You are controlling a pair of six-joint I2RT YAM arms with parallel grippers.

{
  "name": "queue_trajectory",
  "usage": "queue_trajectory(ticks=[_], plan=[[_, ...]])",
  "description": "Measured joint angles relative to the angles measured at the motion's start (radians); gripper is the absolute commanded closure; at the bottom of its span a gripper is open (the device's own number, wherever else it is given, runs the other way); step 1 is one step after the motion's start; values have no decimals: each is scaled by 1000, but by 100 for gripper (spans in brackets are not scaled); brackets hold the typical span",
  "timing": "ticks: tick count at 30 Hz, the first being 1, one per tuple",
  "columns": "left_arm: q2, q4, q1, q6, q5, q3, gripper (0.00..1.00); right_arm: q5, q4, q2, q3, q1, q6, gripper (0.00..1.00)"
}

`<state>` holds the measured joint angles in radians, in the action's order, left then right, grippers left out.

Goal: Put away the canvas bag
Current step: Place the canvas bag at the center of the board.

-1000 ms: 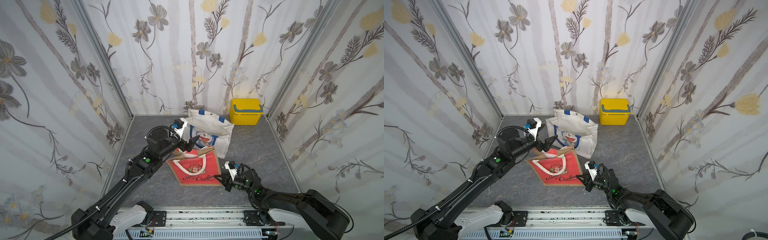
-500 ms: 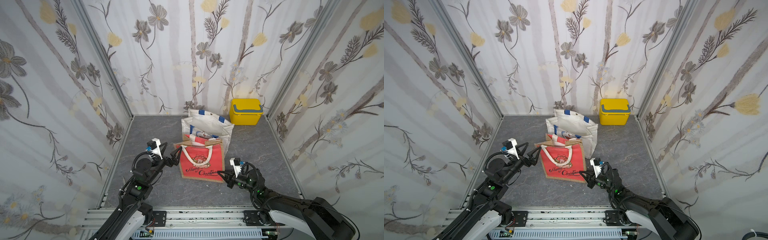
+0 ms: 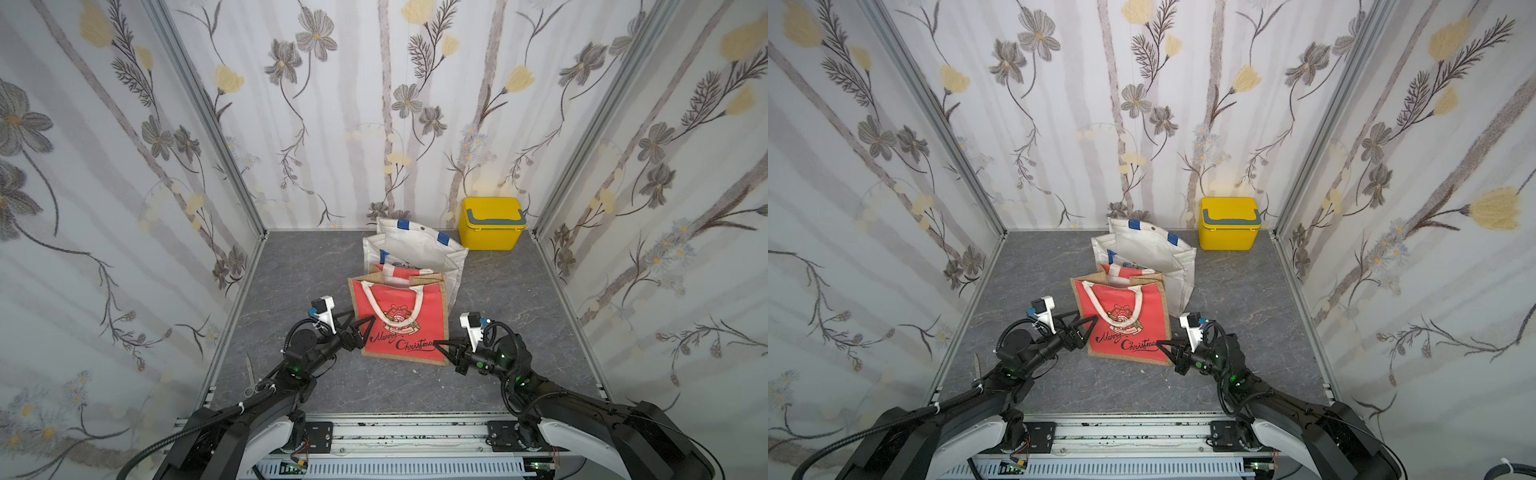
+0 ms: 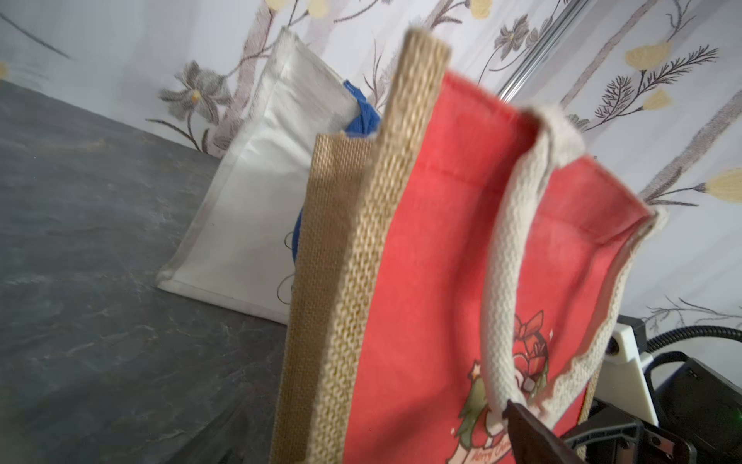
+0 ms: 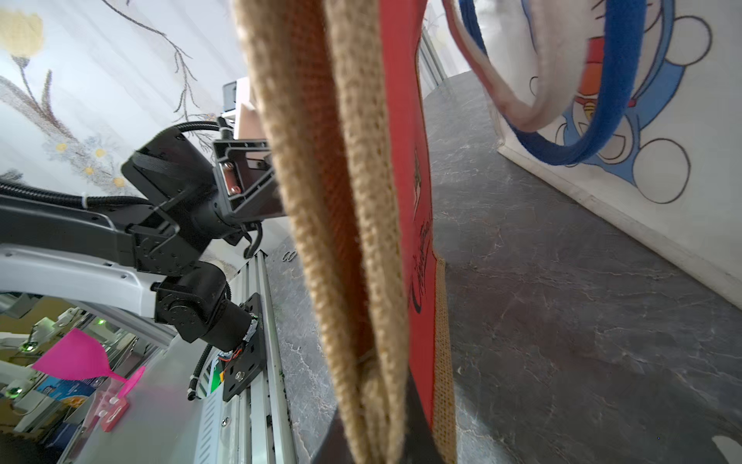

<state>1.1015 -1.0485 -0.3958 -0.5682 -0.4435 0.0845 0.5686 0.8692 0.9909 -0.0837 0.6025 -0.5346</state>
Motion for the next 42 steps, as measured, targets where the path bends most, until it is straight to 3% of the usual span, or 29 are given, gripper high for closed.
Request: queue_trajectory(ticks=[1,6,10,13,20,25,28,31,34,38,42], plan=[[32,-36,-1,-10,-15,-4,6,3,-3,-2,-4,-1,-2,100],[117,-161,-18,-27,-51,-6,40,21,-16,-5,-30,-1,-14,100],[93,-165,-22,-34,-37,-6,77,26,-30,-5,-47,-2,-26,100],[35,-124,-24,-33,-14,-6,92,24,-47,-2,-68,6,-34,100],[-201,113,-32,-60,92,-14,100,-47,-70,32,-119,108,-41,100],[-437,526,-37,-96,290,58,100,-151,-78,108,-184,219,-65,99],[-507,734,-35,-137,404,113,100,-216,-65,193,-229,288,-92,100],[-527,892,-34,-191,500,154,99,-259,-42,301,-272,321,-140,100],[-518,1004,-34,-219,576,177,88,-279,19,394,-282,341,-198,100],[-423,1001,-20,-245,628,164,87,-314,66,503,-312,356,-245,100],[-333,916,-17,-276,657,93,82,-388,-93,568,-436,395,-184,95]])
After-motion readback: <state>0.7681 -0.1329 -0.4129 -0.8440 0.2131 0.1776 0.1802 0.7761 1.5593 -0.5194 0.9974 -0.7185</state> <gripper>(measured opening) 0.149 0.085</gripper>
